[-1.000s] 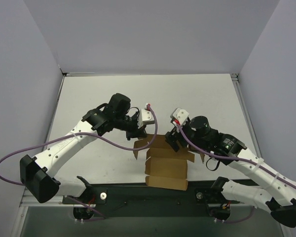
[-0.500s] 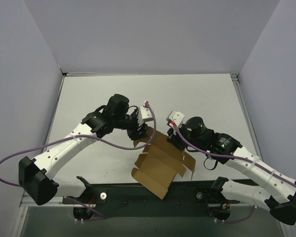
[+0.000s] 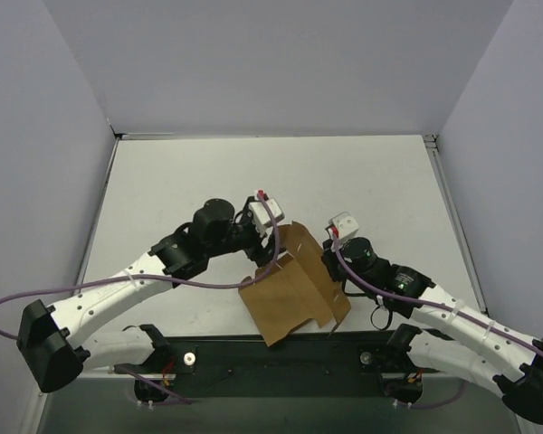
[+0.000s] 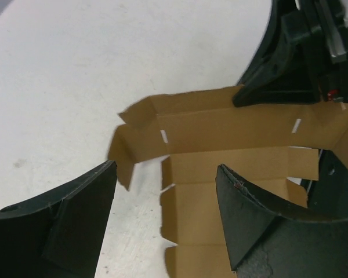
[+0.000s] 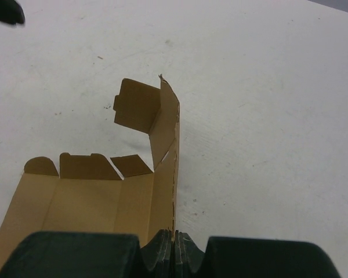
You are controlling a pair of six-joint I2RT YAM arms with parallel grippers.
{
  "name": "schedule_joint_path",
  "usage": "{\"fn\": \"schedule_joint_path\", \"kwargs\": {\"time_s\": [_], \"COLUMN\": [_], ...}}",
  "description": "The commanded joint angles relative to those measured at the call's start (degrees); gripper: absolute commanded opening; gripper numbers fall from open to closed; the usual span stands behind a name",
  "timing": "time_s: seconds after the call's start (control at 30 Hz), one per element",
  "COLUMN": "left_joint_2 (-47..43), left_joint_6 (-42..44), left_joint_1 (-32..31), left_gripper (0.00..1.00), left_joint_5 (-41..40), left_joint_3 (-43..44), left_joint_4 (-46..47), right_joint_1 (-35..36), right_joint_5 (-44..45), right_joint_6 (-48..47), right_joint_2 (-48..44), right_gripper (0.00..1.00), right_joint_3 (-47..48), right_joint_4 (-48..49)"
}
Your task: Fold the paper box
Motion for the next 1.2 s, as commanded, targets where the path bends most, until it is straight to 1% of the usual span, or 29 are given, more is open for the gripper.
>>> {"fn": "schedule_joint_path", "kwargs": {"time_s": [0.0, 0.13, 0.3, 0.43, 0.47, 0.7, 0.77, 0.83, 0.9, 0.97, 1.1, 1.17], "left_joint_2": [5.8, 9.7, 16.1, 20.4, 21.5, 23.8, 24.8, 25.3, 26.2, 27.1, 28.0, 28.4], "left_joint_6": [-5.8, -6.4, -5.3, -4.5, -4.4, -4.3, -4.3, -4.3, -4.4, -5.0, -5.8, -6.4], "left_joint_1": [-5.5, -5.4, -5.1, -4.5, -4.3, -4.1, -4.1, -4.1, -4.2, -4.2, -4.2, -4.2], "left_gripper": [0.78, 0.77, 0.75, 0.73, 0.72, 0.7, 0.7, 0.69, 0.63, 0.55, 0.5, 0.44], "left_joint_5": [-7.4, -8.0, -6.9, -9.5, -11.4, -19.2, -19.4, -17.8, -16.2, -15.4, -15.3, -14.4], "left_joint_3": [-0.8, -4.0, -1.8, -0.6, -0.5, -0.7, -0.9, -1.0, -1.3, -1.3, -1.5, -1.5], "left_joint_4": [4.3, 10.3, 11.8, 12.2, 12.3, 15.0, 15.4, 16.2, 17.2, 17.0, 17.2, 17.3], "right_joint_1": [-0.3, -0.6, -0.7, -0.8, -0.9, -1.3, -1.4, -1.4, -1.4, -1.4, -1.5, -1.4], "right_joint_5": [5.0, 4.1, 2.8, 2.2, 2.1, 0.5, 0.3, 0.1, 0.0, 0.0, 0.0, 0.2], "right_joint_6": [4.3, 4.5, 4.9, 4.5, 4.5, 4.4, 4.3, 4.3, 4.2, 4.0, 3.5, 3.5], "right_joint_2": [-3.2, -5.9, -6.3, -6.4, -6.5, -6.3, -6.1, -5.9, -5.7, -5.4, -4.9, -4.7], "right_gripper": [0.0, 0.0, 0.0, 0.0, 0.0, 0.0, 0.0, 0.0, 0.0, 0.0, 0.0, 0.0], "right_joint_3": [-1.5, -2.9, -3.4, -3.4, -3.4, -3.3, -3.3, -3.3, -3.3, -3.4, -3.6, -3.7], "right_joint_4": [4.6, 5.2, 5.2, 5.3, 5.2, 5.4, 5.5, 5.6, 5.7, 5.9, 6.1, 6.2]}}
